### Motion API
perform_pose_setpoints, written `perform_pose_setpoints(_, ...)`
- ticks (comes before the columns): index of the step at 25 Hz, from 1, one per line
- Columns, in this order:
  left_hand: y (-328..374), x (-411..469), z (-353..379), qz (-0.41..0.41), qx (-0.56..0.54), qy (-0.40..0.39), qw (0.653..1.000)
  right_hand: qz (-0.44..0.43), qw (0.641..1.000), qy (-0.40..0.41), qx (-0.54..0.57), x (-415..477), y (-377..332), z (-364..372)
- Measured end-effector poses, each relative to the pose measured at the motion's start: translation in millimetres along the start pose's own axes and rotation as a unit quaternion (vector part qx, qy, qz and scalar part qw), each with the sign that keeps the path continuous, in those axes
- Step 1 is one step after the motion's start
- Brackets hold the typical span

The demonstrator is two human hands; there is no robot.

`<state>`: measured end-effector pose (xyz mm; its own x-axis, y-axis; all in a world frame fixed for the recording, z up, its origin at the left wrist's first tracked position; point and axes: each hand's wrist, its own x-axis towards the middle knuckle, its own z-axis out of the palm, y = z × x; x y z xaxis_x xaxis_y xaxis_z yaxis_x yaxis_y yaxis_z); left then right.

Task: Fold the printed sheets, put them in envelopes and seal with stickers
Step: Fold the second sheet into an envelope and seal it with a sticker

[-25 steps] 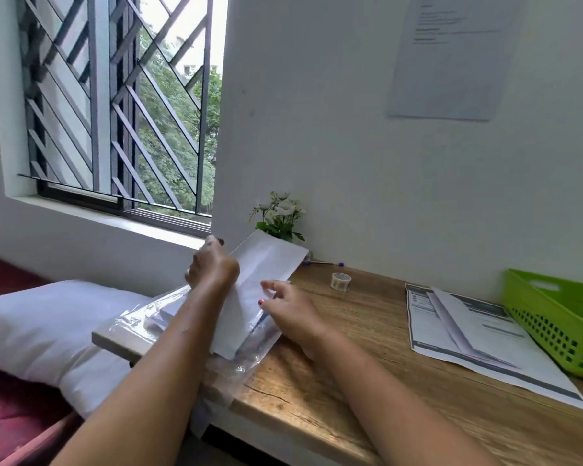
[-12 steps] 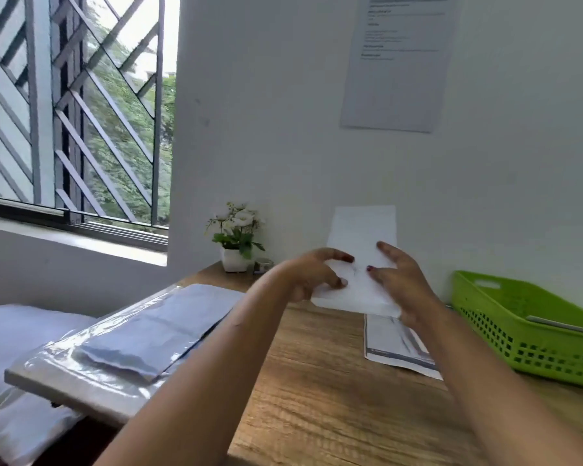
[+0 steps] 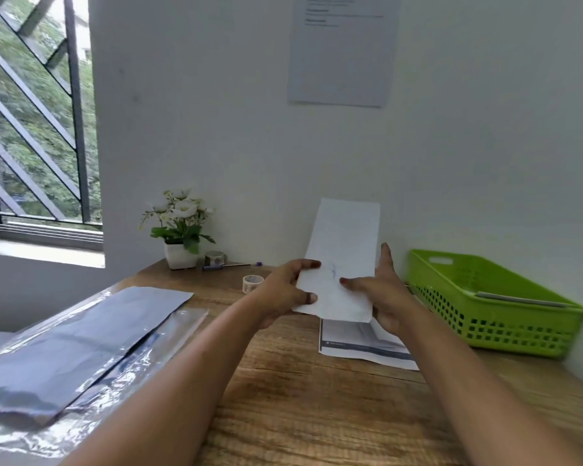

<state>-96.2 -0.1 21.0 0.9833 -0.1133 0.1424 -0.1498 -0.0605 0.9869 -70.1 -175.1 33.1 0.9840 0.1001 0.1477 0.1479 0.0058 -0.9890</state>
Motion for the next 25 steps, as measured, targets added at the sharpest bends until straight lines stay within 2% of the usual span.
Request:
perform_pose_setpoints(3,-3.1,-4.9,3.0,0.044,-0.012,0.043,0.998,0.021,1.0,-0.013,0.01,-14.0,-2.1,2.6)
perform_pose_setpoints(5,-5.8,-4.9,7.6,0.042,0.002,0.053,0.998,0.001,1.0,-0.008,-0.011,-18.7,-2.1,5.1)
perform_pose_setpoints(7,-8.0,-3.0,11.4,0.032,0.048,0.074,0.996,-0.069,0.994,0.065,-0.057,-20.6,-5.9,5.9)
perform_pose_setpoints(8,-9.6,-1.4,12.2,0.046,0.112,0.101,0.987,-0.133,0.978,0.118,-0.112,-21.9,-8.4,4.5)
perform_pose_setpoints(9,-10.0,-0.7,13.3,0.074,0.19,0.133,0.97,-0.205,0.943,0.165,-0.202,-23.9,-11.0,3.2)
perform_pose_setpoints(11,-8.3,-1.5,16.1,0.164,0.279,0.183,0.928,-0.306,0.821,0.202,-0.438,-33.3,-15.0,3.3)
perform_pose_setpoints(12,-6.5,-2.6,17.1,0.199,0.286,0.194,0.917,-0.318,0.762,0.191,-0.53,-37.5,-14.8,6.1)
perform_pose_setpoints(13,-6.3,-2.8,16.9,0.217,0.29,0.195,0.912,-0.305,0.725,0.163,-0.595,-42.1,-13.3,12.0)
perform_pose_setpoints(14,-7.9,-1.6,16.5,0.217,0.301,0.185,0.91,-0.281,0.703,0.129,-0.64,-45.6,-11.1,19.2)
perform_pose_setpoints(16,-14.3,1.5,13.5,0.175,0.354,0.13,0.909,-0.232,0.677,0.058,-0.696,-51.2,-6.0,36.3)
perform_pose_setpoints(18,-22.0,3.0,10.4,0.113,0.41,0.064,0.903,-0.205,0.672,0.002,-0.711,-52.9,2.6,49.5)
perform_pose_setpoints(21,-26.3,1.7,2.7,0.036,0.434,0.028,0.9,-0.198,0.697,-0.095,-0.682,-52.7,12.9,53.8)
perform_pose_setpoints(23,-25.7,0.6,0.3,0.006,0.465,-0.009,0.885,-0.154,0.752,-0.151,-0.623,-48.8,6.1,43.7)
perform_pose_setpoints(25,-25.1,0.7,1.1,-0.017,0.514,-0.047,0.856,-0.103,0.809,-0.11,-0.568,-33.0,-6.0,21.8)
